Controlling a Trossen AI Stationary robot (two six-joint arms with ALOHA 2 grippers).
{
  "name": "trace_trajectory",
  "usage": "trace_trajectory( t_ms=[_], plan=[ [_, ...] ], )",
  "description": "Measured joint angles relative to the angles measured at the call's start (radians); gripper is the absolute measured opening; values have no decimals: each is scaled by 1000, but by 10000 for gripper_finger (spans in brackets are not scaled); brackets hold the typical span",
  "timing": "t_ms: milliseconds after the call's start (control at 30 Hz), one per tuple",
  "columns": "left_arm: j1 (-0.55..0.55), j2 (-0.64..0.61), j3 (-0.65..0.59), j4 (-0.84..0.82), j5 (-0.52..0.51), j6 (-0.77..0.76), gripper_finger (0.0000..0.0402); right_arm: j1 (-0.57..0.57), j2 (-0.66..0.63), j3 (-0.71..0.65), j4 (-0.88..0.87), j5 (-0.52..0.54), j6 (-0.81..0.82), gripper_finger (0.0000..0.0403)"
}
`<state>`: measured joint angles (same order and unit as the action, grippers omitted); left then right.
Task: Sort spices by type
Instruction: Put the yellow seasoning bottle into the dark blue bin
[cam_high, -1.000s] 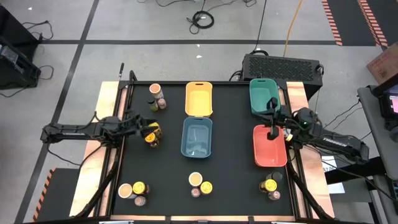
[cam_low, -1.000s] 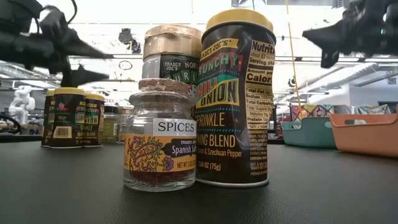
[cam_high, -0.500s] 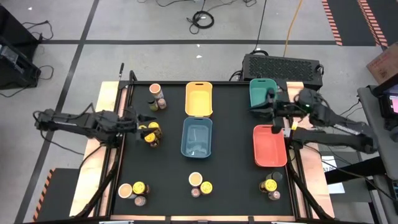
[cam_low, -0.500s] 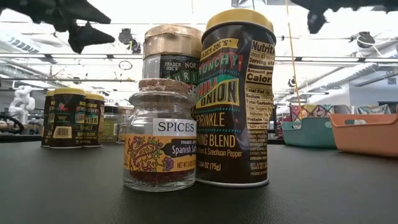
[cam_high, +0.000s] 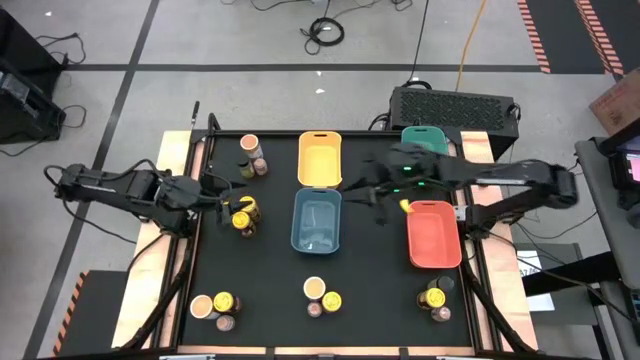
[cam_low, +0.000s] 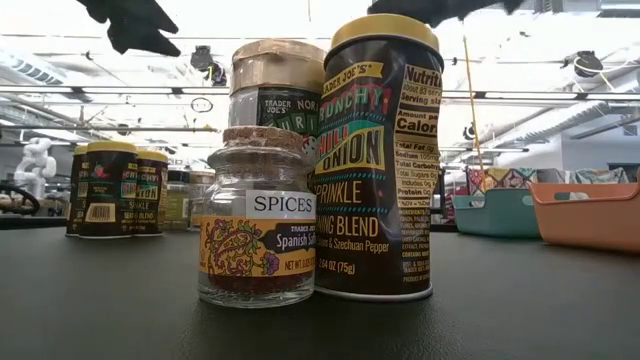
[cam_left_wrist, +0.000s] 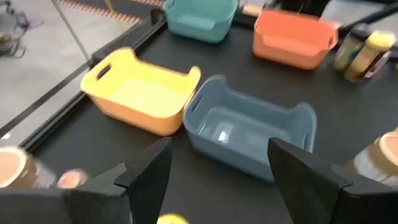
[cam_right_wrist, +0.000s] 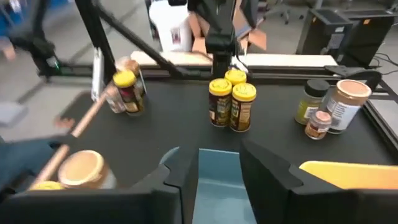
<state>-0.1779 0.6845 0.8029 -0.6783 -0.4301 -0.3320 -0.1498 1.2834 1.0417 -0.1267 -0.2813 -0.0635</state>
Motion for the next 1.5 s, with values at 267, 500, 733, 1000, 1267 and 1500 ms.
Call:
trace_trajectory(
  t_ms=[267, 500, 733, 1000, 1267, 1500],
  plan=[
    [39, -16, 34, -131, -106, -47, 267, -4, 385, 349, -39, 2, -167, 179],
    [67, -109, 34, -181, -209, -19, 267, -37, 708, 749, -211, -68, -276, 222],
    [99, -287, 2, -262, -321, -79, 267, -73, 961, 1024, -189, -175, -267, 243],
    [101, -375, -58, -293, -304, -112, 267, -68, 1194, 1242, -191, -223, -268, 261],
    [100, -374, -57, -289, -302, -100, 267, -62, 1294, 1308, -101, -249, -235, 273],
    [100, -374, -57, -289, -300, -97, 267, -60, 1322, 1309, -77, -270, -241, 287]
  ],
)
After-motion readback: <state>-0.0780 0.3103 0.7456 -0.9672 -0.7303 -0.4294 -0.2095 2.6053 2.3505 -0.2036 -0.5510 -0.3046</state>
